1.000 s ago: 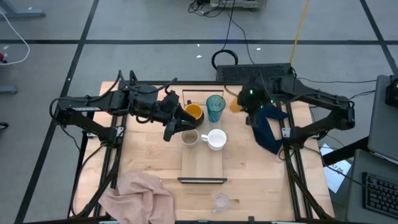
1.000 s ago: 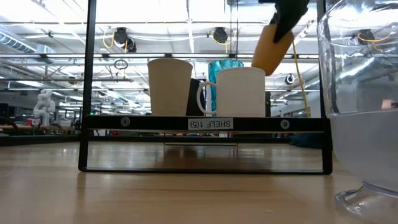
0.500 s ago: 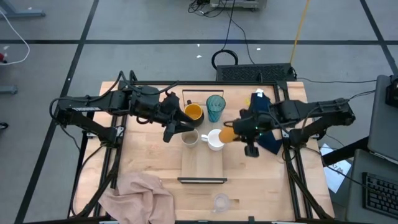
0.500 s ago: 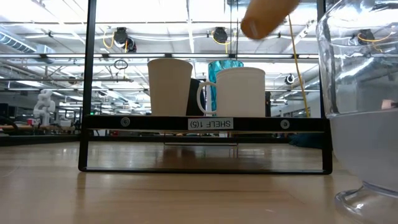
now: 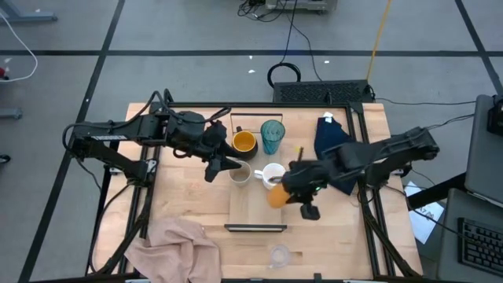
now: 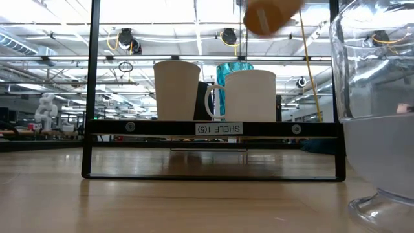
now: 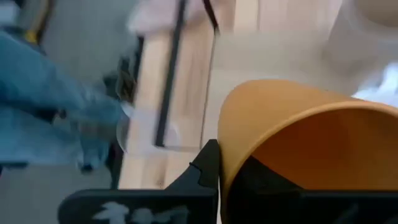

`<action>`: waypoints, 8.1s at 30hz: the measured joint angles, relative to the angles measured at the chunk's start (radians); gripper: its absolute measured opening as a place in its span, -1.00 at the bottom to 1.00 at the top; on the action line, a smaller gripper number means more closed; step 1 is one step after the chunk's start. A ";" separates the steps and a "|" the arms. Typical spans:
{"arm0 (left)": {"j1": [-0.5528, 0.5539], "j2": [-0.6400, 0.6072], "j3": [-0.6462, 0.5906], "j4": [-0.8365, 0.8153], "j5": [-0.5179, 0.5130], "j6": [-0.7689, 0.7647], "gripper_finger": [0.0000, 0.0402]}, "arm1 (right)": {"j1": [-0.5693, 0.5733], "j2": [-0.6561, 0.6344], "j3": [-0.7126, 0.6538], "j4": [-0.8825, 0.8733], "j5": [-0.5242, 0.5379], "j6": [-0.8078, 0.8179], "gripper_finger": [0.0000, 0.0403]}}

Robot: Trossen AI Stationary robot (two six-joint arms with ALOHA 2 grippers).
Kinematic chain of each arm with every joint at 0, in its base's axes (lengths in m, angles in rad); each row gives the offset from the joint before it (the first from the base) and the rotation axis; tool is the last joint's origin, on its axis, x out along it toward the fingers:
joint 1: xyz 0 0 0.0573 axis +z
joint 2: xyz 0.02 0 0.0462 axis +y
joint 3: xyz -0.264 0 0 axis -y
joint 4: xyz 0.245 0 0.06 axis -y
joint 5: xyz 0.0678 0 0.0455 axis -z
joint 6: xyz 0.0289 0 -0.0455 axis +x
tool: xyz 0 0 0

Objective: Stack small to large cups/mugs on shelf
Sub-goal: Put the yellow cup on the shelf, then put the transparent mug on the shelf

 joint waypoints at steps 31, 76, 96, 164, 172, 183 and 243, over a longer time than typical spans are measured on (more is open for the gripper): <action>0.002 0.000 0.000 -0.142 0.001 0.123 -0.03 | 0.007 0.233 0.000 -0.038 -0.018 -0.249 -1.00; -0.003 0.000 0.000 -0.196 0.009 0.117 -0.03 | 0.077 0.328 0.017 -0.059 0.111 -0.657 -1.00; -0.007 0.000 0.000 -0.196 0.026 0.113 -0.03 | 0.075 0.349 0.066 -0.070 0.015 -0.566 -0.78; -0.031 0.010 -0.001 0.061 -0.064 -0.220 -0.03 | 0.339 0.105 0.066 -0.124 0.148 -0.480 -0.37; -0.031 0.022 -0.002 0.137 -0.144 -0.256 -0.03 | 0.337 0.221 0.065 -0.078 0.152 -0.580 -0.37; -0.038 0.022 -0.002 0.152 -0.145 -0.280 -0.03 | 0.407 0.289 0.065 -0.001 0.135 -0.602 -0.37; -0.050 0.014 0.000 0.003 0.103 0.095 -0.03 | 0.382 0.275 -0.183 0.425 0.010 1.197 -0.37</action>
